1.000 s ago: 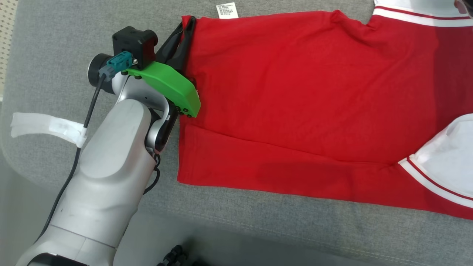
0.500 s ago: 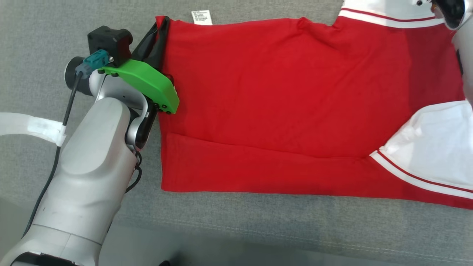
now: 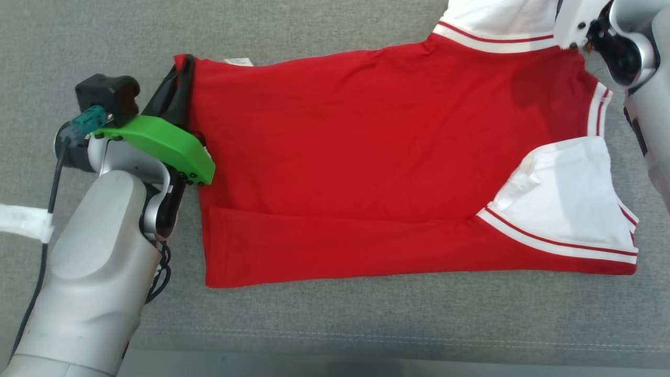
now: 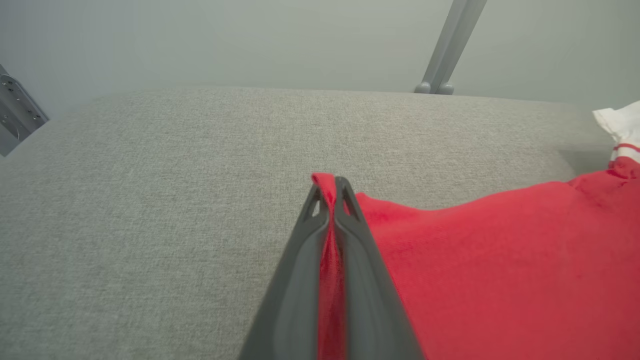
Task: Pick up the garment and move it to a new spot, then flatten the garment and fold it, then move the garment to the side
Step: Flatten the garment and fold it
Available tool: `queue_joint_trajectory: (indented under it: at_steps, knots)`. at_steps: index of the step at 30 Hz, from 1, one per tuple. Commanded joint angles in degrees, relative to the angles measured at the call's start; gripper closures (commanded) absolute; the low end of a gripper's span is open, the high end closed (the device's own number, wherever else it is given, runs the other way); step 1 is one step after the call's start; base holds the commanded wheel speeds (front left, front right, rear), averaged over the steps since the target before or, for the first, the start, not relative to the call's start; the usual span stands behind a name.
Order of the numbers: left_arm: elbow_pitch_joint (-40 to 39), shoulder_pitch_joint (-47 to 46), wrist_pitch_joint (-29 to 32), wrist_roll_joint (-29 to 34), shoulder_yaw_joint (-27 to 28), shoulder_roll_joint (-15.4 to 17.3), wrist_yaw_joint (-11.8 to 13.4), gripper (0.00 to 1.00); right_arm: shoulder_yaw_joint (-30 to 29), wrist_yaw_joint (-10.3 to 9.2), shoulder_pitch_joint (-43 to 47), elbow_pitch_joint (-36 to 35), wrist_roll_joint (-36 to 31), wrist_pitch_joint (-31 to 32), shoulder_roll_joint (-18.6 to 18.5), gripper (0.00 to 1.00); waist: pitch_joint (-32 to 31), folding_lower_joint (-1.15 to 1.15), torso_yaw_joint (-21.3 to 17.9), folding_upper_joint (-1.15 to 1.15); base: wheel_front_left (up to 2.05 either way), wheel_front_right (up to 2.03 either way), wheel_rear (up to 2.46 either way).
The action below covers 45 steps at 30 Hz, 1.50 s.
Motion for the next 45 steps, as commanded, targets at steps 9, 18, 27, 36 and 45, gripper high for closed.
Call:
queue_joint_trajectory:
  at_steps: [9,18,27,36,45]
  knots:
    - [-5.33,6.5,-0.93,-1.92,1.71,3.5,1.04,1.0,2.54,-0.08,12.84,-13.71,8.18,-2.58,-4.32,1.0,-5.37,0.0,-4.09,0.0,0.0,0.0,0.0]
    - [-11.56,13.68,-2.8,-3.06,2.36,5.78,1.09,1.0,-0.8,-0.07,26.3,-25.43,11.81,-4.85,-6.51,1.0,-7.32,0.0,-5.93,0.0,0.0,0.0,0.0]
    - [-14.07,20.56,-5.45,-3.95,3.66,7.17,1.51,1.0,-5.81,-0.06,39.08,-36.97,10.51,-4.77,-5.34,1.0,-7.62,0.0,-7.38,0.0,0.0,0.0,0.0]
    - [-13.56,27.08,-7.11,-3.88,4.08,6.38,1.33,1.0,-9.55,-0.06,48.55,-43.18,8.71,-3.67,-2.91,1.0,-7.81,0.0,-8.28,0.0,0.0,0.0,0.0]
    - [-12.61,29.83,-7.72,-3.21,6.06,4.48,0.66,1.0,-9.13,-0.06,51.99,-41.58,6.95,-6.45,-1.51,1.0,-8.43,0.0,-8.6,0.0,0.0,0.0,0.0]
